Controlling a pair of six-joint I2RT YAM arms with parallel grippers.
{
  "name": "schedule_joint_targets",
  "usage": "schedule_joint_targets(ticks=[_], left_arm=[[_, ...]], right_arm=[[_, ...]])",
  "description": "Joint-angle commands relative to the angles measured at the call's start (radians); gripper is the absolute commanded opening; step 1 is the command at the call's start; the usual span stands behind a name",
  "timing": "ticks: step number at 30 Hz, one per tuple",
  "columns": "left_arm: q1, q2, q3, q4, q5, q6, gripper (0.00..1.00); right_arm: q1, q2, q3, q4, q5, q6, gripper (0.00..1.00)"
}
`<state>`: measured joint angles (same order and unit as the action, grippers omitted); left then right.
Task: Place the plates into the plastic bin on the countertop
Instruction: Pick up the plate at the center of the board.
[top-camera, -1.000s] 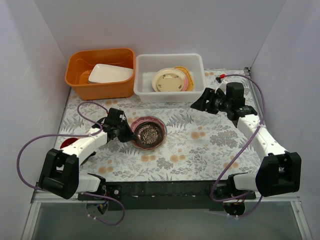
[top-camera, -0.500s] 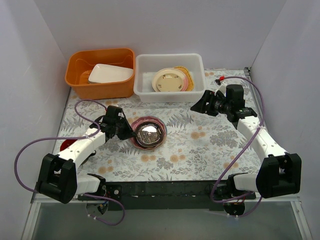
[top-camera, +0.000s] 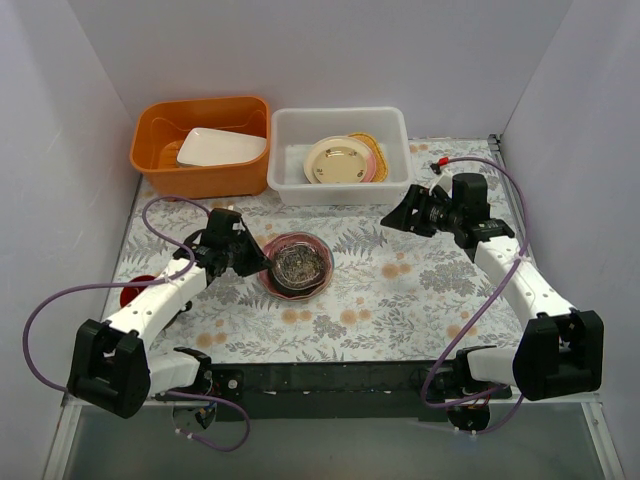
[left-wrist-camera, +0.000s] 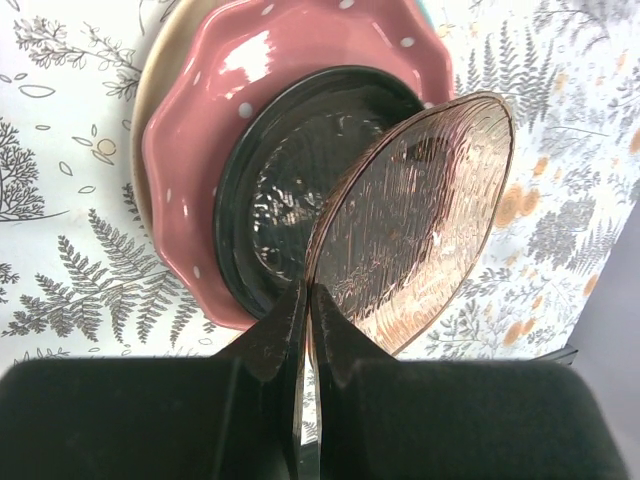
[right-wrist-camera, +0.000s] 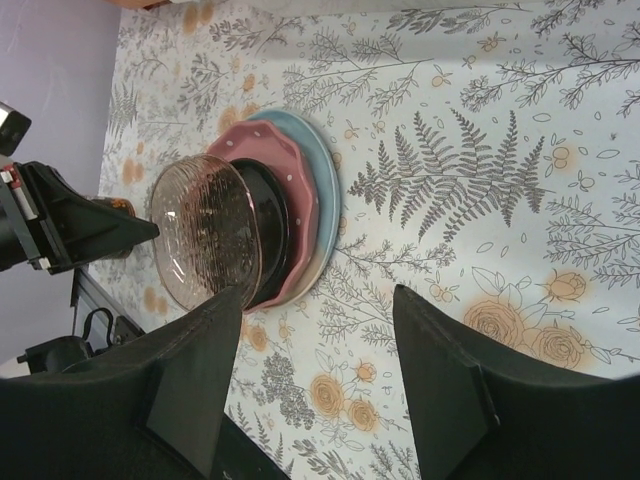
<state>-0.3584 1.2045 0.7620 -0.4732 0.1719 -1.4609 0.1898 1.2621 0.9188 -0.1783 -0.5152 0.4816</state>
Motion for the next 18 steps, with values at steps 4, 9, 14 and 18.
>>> schedule_joint_targets(ticks=[4,9,14,18], left_arm=[[-0.005,-0.045,0.06,-0.013,-0.003,-0.001,0.0],[-0.005,-0.046,0.08,-0.012,0.005,-0.003,0.0],[-0.005,-0.042,0.097,-0.015,0.008,-0.003,0.0],[-0.005,-0.039,0.115,-0.018,0.005,-0.001,0.0]], right_arm=[[-0.003,-0.036,-0.041,0.022,-0.037,0.005,0.69],[-0.004,-0.05,-0.057,0.017,-0.034,0.0,0.69],[-0.003,-0.049,-0.06,0.014,-0.042,-0.005,0.69],[-0.004,-0.059,-0.073,0.02,-0.033,-0.009,0.73]])
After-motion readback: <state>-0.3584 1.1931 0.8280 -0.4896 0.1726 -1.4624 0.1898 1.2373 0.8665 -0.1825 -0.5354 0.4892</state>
